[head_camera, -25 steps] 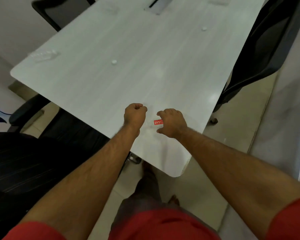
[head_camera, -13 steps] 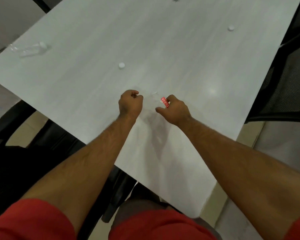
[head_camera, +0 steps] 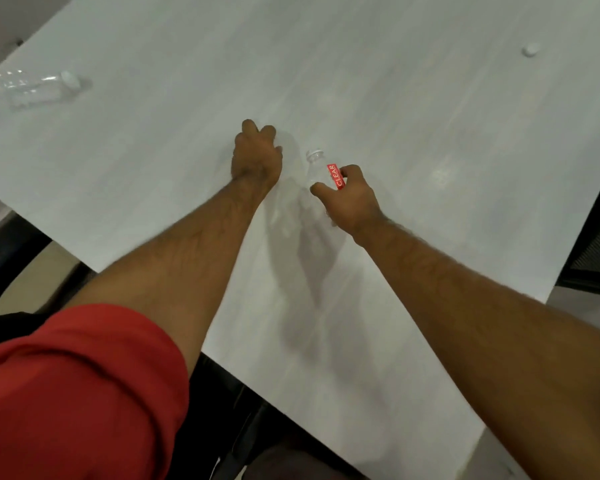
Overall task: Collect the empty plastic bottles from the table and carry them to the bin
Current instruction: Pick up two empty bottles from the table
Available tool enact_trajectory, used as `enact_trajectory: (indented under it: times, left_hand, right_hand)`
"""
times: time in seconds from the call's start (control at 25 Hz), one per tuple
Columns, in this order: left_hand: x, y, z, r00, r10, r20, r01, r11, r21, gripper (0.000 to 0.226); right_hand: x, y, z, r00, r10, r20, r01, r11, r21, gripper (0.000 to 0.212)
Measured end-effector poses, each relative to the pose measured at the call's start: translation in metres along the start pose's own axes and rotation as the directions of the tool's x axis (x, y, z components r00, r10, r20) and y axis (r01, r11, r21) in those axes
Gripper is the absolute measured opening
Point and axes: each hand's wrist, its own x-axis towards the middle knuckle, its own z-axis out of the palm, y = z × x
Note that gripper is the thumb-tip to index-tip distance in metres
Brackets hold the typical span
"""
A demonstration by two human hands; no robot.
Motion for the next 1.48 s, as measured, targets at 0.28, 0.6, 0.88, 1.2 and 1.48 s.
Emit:
enact_trajectory:
  times: [0.28, 0.6, 0.88, 1.2, 1.48]
  left_hand:
    - [-0.078, 0.016, 0.009, 0.96, -0.258, 0.112, 0.259, 0.654, -0.711, 0.023]
    - [-0.225, 0.07, -0.035, 0.948, -0.087, 0.306, 0.317, 0.328, -0.89, 0.016]
    - [-0.399, 0.095, -0.056, 0.971, -0.166, 0.169, 0.236, 0.599, -0.765, 0.037]
    - [-0.601, 0.057, -0.079, 0.957, -0.216, 0.194, 0.264, 0.366, -0.892, 0.008]
    - [-0.747, -0.028, -0.087, 0.915, -0.4, 0.055, 0.309, 0.607, -0.732, 0.043]
  right_hand:
    - [-0.027, 0.037, -0.019, 0.999, -0.04, -0.01, 0.041, 0.998, 0.048, 0.047]
    - [-0.144, 0.084, -0.07, 0.951, -0.295, 0.093, 0.291, 0.955, 0.054, 0.041]
    - [-0.275, 0.159, -0.12, 0.749, -0.655, 0.101, 0.649, 0.694, -0.313, 0.061]
    - [-0.427, 0.196, -0.126, 0.709, -0.402, 0.579, 0.314, 0.915, 0.251, 0.03]
    - [-0.555, 0.23, -0.055, 0.636, -0.515, 0.575, 0.643, 0.765, -0.026, 0.037]
